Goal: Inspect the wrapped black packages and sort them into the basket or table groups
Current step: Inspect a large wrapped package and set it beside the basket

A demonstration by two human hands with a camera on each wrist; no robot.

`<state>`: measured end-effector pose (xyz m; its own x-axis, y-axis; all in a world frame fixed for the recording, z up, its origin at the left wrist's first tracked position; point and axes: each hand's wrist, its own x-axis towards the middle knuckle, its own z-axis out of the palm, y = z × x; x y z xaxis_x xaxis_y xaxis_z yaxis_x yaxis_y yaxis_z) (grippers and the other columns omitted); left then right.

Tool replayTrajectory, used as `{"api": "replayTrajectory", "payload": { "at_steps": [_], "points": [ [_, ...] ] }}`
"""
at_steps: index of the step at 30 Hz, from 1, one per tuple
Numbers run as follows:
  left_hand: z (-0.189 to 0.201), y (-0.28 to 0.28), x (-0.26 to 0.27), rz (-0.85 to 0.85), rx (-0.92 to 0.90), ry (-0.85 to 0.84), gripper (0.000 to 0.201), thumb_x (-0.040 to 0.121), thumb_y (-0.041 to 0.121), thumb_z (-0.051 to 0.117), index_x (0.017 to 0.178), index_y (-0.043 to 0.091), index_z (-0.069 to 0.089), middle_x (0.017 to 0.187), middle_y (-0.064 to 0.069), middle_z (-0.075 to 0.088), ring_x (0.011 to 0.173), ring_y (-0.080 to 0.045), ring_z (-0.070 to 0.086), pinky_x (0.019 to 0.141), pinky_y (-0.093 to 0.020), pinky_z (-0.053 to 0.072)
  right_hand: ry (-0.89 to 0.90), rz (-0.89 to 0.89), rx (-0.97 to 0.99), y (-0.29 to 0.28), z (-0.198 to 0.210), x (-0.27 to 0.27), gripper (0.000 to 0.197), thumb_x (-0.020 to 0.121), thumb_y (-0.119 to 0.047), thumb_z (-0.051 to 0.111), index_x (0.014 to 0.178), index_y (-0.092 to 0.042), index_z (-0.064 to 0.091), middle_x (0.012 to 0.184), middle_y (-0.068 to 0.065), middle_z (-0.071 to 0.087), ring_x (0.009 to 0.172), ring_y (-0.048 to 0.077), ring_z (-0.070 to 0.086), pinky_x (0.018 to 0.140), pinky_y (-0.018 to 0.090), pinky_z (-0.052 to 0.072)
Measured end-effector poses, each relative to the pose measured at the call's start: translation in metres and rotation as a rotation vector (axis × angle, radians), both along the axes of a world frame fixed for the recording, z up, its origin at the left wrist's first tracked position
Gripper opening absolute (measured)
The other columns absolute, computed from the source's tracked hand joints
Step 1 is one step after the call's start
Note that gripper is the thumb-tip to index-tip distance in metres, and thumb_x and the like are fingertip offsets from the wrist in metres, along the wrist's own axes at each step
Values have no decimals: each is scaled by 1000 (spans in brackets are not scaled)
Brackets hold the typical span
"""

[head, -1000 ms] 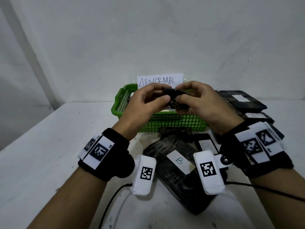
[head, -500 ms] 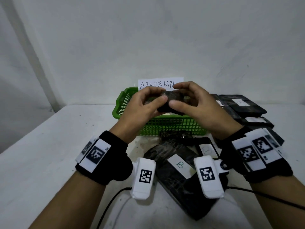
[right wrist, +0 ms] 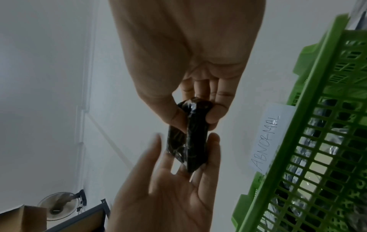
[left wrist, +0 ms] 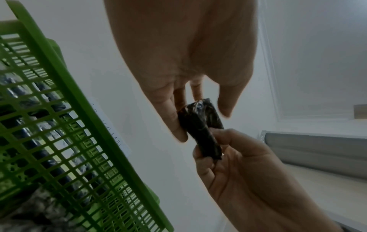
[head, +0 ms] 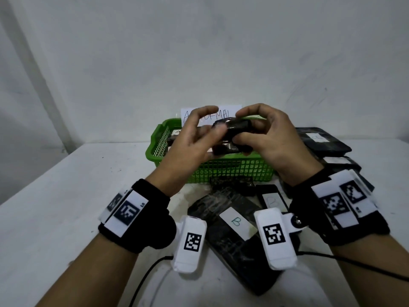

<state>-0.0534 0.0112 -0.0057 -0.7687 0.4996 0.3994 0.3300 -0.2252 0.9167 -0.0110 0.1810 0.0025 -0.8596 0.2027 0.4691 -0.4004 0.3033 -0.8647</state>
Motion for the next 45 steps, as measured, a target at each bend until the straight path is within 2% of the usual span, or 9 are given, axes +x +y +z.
{"api": "replayTrajectory", "payload": {
  "at_steps": [4, 9, 17, 24, 29, 32, 35, 40, 45],
  "points": [
    [3, -1, -3, 34, -17, -89, 14, 103, 21, 50, 107, 15, 62, 106, -6, 67, 79, -13, 72, 72, -33, 62, 11, 64, 1, 6, 4, 4, 44, 82, 8, 74, 118, -13, 62, 100, 6, 74, 85, 18, 72, 77, 28, 59],
    [2, -8, -10, 53, -16, 12, 12, 96, 1, 58, 106, 9, 59, 108, -9, 65, 93, -17, 72, 79, -28, 59, -216, 155, -66, 12, 7, 5, 29, 92, -28, 71, 119, -21, 63, 112, 0, 71, 101, 18, 71, 87, 39, 57],
    [4, -12, -8, 49, -73, 158, 29, 89, -8, 64, 109, 11, 58, 105, -8, 68, 84, -6, 68, 71, -14, 50, -164, 70, 33, 8, 6, 5, 37, 84, -17, 79, 118, -23, 64, 110, 4, 75, 97, 22, 74, 88, 45, 60],
    [2, -6, -4, 10, -40, 126, 23, 96, 7, 62, 117, 14, 59, 109, -3, 69, 100, -15, 70, 91, -34, 58, 32, -45, 89, 4, -3, 2, 23, 82, -8, 80, 97, -21, 68, 89, 9, 77, 88, 32, 73, 85, 52, 60],
    [4, -11, -9, 51, -25, 194, 36, 85, 5, 73, 117, 15, 59, 117, -3, 69, 107, -14, 68, 82, -24, 53, -89, 132, 81, 11, 2, 5, 58, 71, -25, 85, 124, -23, 61, 116, 1, 73, 103, 19, 73, 90, 37, 59],
    [5, -15, -12, 25, -17, 221, 46, 78, 2, 74, 120, 13, 57, 121, -6, 68, 110, -14, 67, 88, -26, 52, -222, 222, -96, 13, 9, 9, 42, 84, -35, 72, 122, -20, 62, 117, 4, 70, 91, 15, 73, 82, 36, 61],
    [5, -17, -11, -28, -54, 245, 51, 76, -4, 75, 122, 8, 55, 123, -10, 67, 112, -16, 65, 92, -28, 52, -206, 167, -139, 11, 10, 8, 18, 95, -17, 65, 113, -15, 66, 104, 9, 69, 81, 14, 70, 69, 32, 61],
    [7, -18, -8, -53, -24, 200, 39, 88, -6, 64, 122, 12, 57, 126, -9, 66, 118, -15, 64, 86, -28, 55, -46, 37, -26, 9, 2, 3, 27, 85, 7, 71, 95, -17, 66, 95, 22, 74, 81, 27, 68, 77, 40, 58],
    [5, -15, -13, 6, -3, 78, 28, 94, -6, 58, 115, 11, 62, 106, -9, 69, 91, -16, 71, 76, -26, 57, 5, 49, -78, 6, 3, 4, 26, 85, 2, 74, 103, -13, 63, 95, 11, 76, 78, 18, 71, 70, 27, 58]
  ]
}}
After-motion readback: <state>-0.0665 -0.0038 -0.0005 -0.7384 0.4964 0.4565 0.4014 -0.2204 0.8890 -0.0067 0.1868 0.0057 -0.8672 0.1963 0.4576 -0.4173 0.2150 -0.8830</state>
